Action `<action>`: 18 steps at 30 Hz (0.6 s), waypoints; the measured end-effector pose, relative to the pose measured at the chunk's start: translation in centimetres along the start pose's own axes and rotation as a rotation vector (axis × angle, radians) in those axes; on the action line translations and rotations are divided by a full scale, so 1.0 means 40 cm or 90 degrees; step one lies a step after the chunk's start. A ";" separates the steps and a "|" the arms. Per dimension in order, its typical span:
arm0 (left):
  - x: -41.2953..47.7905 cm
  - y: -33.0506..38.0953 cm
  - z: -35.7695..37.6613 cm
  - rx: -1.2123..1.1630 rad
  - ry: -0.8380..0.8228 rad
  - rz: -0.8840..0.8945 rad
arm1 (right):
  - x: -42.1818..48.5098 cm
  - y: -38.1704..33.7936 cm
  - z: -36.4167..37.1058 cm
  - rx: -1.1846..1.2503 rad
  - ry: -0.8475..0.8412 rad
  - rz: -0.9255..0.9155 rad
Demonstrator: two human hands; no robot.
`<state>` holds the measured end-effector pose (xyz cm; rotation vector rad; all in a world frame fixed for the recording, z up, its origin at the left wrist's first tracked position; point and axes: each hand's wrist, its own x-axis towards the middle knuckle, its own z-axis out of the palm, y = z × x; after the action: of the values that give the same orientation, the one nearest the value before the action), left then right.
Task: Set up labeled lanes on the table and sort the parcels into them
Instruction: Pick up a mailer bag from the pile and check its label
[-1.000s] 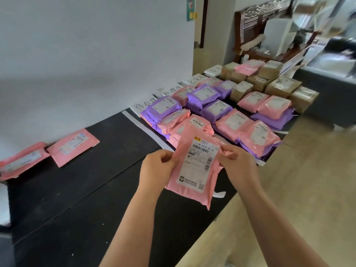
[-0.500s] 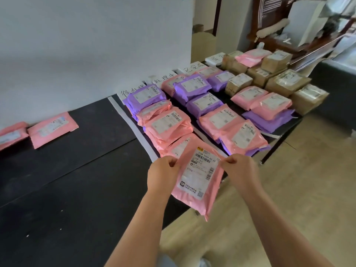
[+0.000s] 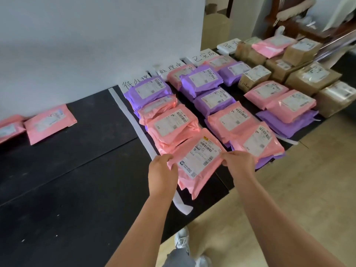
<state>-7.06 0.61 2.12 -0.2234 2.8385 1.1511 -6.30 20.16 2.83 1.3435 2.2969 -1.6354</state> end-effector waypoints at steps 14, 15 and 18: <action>0.079 -0.052 0.145 0.200 -0.210 0.083 | 0.135 0.057 0.110 -0.194 -0.032 -0.031; 0.082 -0.053 0.151 0.214 -0.206 0.085 | 0.136 0.056 0.110 -0.252 -0.030 -0.076; 0.089 -0.058 0.166 0.245 -0.184 0.086 | 0.147 0.057 0.110 -0.448 -0.020 -0.285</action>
<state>-10.14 3.22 -4.67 0.1473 2.7673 0.5727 -10.45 20.57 -3.64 0.6751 2.8716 -0.7164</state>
